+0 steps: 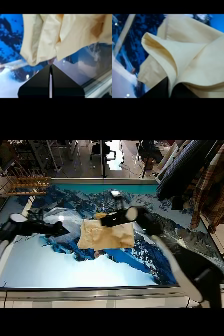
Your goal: Fold the clothes and pants, and hang the long-sleeved shirts on hangers.
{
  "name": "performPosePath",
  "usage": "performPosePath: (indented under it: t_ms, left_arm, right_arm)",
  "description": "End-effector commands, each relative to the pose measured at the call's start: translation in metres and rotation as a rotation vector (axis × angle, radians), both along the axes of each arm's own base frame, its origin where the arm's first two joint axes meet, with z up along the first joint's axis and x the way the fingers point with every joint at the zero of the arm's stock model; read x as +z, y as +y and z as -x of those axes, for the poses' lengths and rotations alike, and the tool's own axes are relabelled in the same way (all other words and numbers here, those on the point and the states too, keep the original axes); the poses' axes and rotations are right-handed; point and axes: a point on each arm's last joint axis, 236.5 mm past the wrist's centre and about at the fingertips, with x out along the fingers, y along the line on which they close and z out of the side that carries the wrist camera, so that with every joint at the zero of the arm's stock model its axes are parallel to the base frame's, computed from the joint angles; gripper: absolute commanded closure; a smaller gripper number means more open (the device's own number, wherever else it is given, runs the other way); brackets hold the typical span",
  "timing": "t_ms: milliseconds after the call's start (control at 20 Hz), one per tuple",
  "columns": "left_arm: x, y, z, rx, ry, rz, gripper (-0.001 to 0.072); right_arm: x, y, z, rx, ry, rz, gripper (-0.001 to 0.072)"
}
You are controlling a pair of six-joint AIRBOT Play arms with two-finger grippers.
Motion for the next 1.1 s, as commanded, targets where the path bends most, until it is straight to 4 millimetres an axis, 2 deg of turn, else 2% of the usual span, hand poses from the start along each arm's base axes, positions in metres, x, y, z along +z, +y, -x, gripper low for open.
performPosePath:
  t_ms: [0,50,100,150,250,350,450,500,550,650,700,850,1050]
  left_arm:
    - [0.023,0.027,0.024,-0.026,-0.005,-0.042,0.0702]
    - [0.019,0.024,0.026,-0.034,0.003,-0.049,0.0702]
    - [0.014,0.020,0.028,-0.042,0.016,-0.044,0.0702]
    - [0.007,0.014,0.032,-0.056,0.036,-0.040,0.0702]
    - [-0.009,0.000,0.035,-0.089,0.076,-0.032,0.0702]
    - [-0.026,-0.013,0.027,-0.096,0.082,-0.040,0.0702]
    - [-0.043,-0.026,0.010,-0.078,0.053,-0.062,0.0702]
    - [-0.051,-0.033,0.001,-0.066,0.033,-0.077,0.0702]
    - [-0.059,-0.039,-0.009,-0.049,0.007,-0.094,0.0702]
    - [-0.073,-0.050,-0.028,-0.022,-0.038,-0.124,0.0702]
    - [-0.079,-0.055,-0.033,-0.022,-0.047,-0.130,0.0702]
    - [-0.092,-0.070,-0.045,-0.052,-0.042,-0.131,0.0702]
    - [-0.113,-0.074,-0.052,-0.062,-0.009,-0.131,0.0702]
  right_arm:
    - [-0.050,0.097,0.023,0.115,-0.023,-0.027,0.0302]
    - [-0.048,0.100,0.023,0.161,-0.034,-0.004,0.0179]
    - [-0.034,0.091,0.015,0.190,-0.073,0.038,0.0193]
    - [-0.015,0.071,0.002,0.183,-0.101,0.083,0.0193]
    - [0.020,-0.002,-0.029,0.071,-0.078,0.149,0.0198]
    - [0.038,-0.094,-0.042,-0.058,0.036,0.170,0.0198]
    - [0.036,-0.174,-0.030,-0.141,0.183,0.195,0.0198]
    - [0.030,-0.205,-0.017,-0.156,0.267,0.183,0.0197]
    - [0.022,-0.225,-0.003,-0.154,0.348,0.150,0.0193]
    - [0.002,-0.242,0.019,-0.136,0.495,0.007,0.0179]
    - [-0.014,-0.246,0.023,-0.157,0.541,-0.065,0.0126]
    - [-0.071,-0.248,0.013,-0.232,0.544,-0.136,0.0007]
    - [-0.111,-0.224,-0.016,-0.241,0.565,-0.286,0.0007]
